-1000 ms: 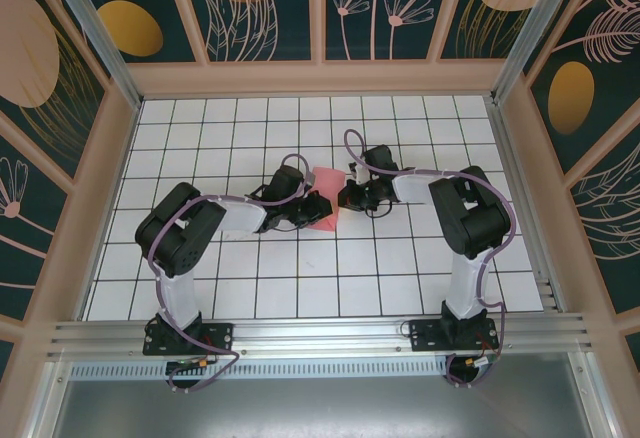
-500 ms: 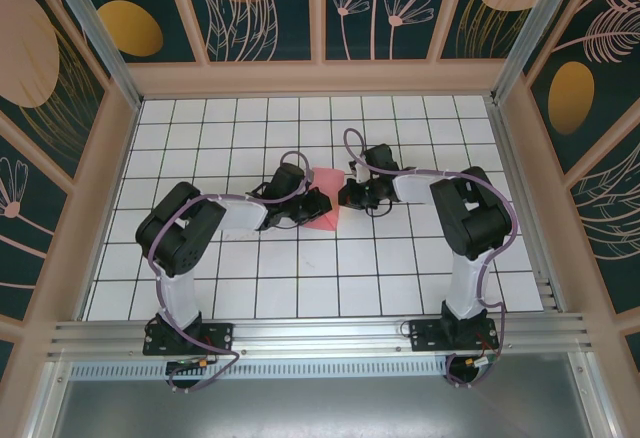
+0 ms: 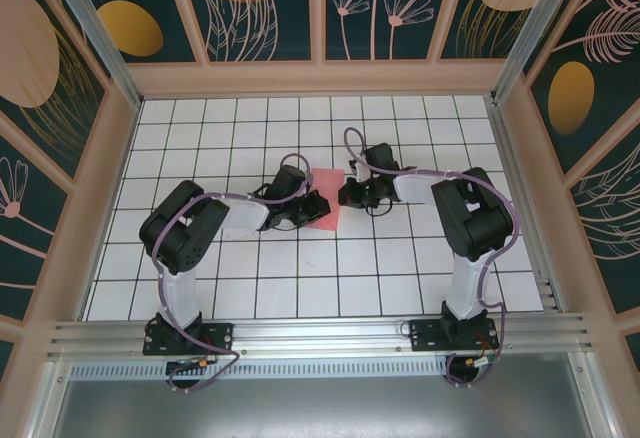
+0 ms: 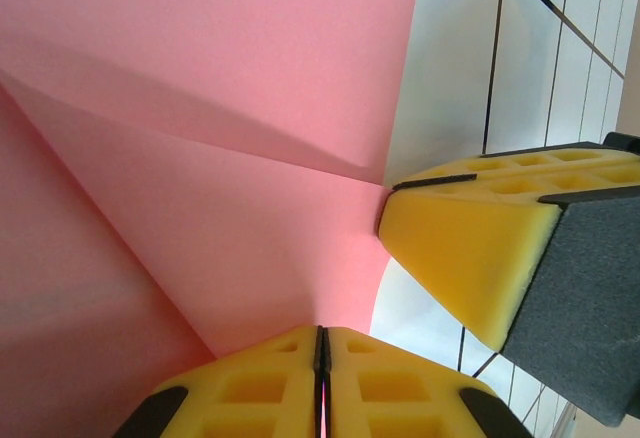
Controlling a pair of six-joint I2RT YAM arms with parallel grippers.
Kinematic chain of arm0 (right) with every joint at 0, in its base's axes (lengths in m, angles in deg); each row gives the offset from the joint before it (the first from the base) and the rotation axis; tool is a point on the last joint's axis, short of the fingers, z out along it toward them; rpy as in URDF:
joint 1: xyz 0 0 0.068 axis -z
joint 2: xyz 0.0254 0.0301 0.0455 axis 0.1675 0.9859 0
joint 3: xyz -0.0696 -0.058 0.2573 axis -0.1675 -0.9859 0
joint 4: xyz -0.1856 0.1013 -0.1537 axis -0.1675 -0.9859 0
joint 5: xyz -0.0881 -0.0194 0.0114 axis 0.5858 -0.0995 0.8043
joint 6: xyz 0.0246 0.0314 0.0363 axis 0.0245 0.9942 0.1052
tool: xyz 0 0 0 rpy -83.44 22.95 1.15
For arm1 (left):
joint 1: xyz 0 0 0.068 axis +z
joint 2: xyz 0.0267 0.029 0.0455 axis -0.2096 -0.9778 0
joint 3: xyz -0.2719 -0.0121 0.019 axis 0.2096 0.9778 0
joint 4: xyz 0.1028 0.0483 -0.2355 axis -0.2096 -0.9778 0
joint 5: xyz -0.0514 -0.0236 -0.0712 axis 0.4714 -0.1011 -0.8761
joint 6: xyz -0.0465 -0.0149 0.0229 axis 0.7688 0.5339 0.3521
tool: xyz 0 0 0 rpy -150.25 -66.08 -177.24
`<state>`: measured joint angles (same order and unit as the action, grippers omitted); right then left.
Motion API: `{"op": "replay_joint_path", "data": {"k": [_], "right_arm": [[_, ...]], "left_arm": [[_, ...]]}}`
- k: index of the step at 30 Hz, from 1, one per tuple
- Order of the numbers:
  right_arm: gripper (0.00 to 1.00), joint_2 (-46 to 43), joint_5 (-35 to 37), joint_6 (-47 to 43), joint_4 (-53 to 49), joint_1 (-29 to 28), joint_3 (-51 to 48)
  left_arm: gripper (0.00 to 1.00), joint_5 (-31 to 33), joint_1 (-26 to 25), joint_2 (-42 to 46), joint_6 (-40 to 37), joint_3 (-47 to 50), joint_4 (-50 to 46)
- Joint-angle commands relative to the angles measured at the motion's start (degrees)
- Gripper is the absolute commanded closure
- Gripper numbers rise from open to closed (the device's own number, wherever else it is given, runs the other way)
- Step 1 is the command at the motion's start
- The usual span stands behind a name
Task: Fold a paper plane with a square sheet of paper (pick it up from the middle)
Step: Fold the triangle a second time at the center of the table.
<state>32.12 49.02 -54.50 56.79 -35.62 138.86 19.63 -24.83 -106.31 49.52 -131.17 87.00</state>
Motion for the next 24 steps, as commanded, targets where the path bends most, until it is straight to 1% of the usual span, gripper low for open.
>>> {"op": "replay_joint_path", "data": {"k": [1,17,24], "right_arm": [[0.99,-0.34,1.63,-1.52,-0.30,-0.18,1.73],[0.99,1.69,1.74,-1.78,-0.66,-0.30,3.63],[0.99,2.26,2.02,-2.09,-0.92,-0.31,3.89]], "left_arm": [[0.88,0.17,-0.25,-1.10,-0.94,-1.16,-1.26],[0.87,0.22,-0.32,-0.77,-1.26,-1.08,-1.66],[0.85,0.61,-0.33,2.47,-2.28,-1.13,0.55]]}}
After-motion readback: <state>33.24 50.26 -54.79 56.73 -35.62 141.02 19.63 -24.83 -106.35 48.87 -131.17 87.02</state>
